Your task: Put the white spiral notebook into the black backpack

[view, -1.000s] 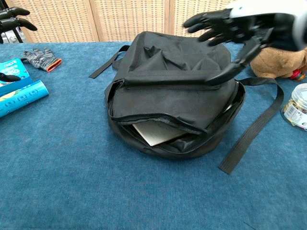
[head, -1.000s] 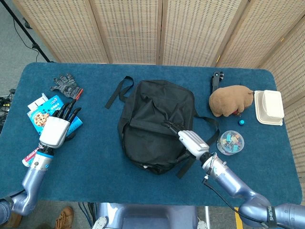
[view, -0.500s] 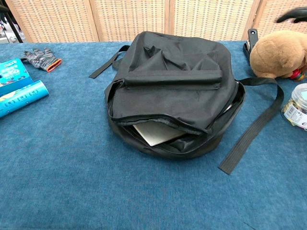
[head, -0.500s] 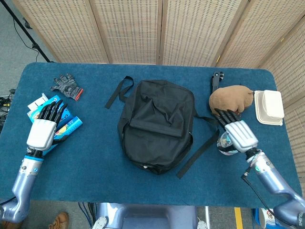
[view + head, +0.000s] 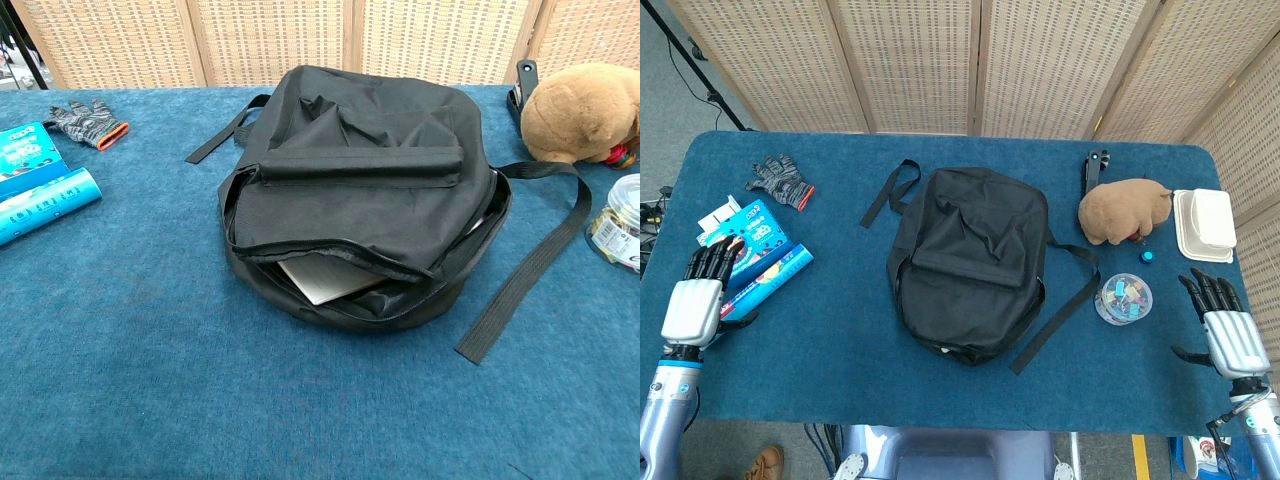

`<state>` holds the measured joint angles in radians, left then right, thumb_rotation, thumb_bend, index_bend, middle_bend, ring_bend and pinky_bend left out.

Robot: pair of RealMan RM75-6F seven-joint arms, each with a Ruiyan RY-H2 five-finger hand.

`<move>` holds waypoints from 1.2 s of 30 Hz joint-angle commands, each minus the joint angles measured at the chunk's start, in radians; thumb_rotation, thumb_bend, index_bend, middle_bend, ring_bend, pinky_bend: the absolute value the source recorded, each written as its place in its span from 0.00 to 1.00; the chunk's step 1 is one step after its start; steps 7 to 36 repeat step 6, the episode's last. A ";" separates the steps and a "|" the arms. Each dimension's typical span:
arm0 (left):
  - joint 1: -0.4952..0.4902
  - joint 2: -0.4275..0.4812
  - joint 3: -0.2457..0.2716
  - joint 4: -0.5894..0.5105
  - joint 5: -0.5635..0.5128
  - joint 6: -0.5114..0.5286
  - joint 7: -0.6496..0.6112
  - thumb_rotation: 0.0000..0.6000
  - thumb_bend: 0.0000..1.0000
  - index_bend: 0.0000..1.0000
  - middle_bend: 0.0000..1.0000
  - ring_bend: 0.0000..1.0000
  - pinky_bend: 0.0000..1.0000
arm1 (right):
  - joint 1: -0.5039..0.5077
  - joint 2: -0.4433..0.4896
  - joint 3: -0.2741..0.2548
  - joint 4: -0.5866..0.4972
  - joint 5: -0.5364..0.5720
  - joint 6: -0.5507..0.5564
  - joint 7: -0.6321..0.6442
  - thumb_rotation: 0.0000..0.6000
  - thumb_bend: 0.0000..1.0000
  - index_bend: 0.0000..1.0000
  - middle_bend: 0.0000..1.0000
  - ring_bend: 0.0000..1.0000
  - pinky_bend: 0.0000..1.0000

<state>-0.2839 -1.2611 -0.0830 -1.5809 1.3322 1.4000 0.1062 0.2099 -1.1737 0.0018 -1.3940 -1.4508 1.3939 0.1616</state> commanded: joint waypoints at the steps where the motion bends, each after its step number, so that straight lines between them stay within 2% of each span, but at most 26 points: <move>1: 0.029 0.013 0.004 -0.021 -0.012 0.028 -0.001 1.00 0.00 0.00 0.00 0.00 0.02 | -0.023 -0.011 0.005 -0.003 0.010 0.028 -0.015 1.00 0.00 0.00 0.00 0.00 0.00; 6: 0.067 0.021 0.010 -0.011 0.002 0.079 -0.008 1.00 0.00 0.00 0.00 0.00 0.02 | -0.045 -0.016 0.029 -0.025 0.025 0.072 -0.054 1.00 0.00 0.00 0.00 0.00 0.00; 36: 0.067 0.021 0.010 -0.011 0.002 0.079 -0.008 1.00 0.00 0.00 0.00 0.00 0.02 | -0.045 -0.016 0.029 -0.025 0.025 0.072 -0.054 1.00 0.00 0.00 0.00 0.00 0.00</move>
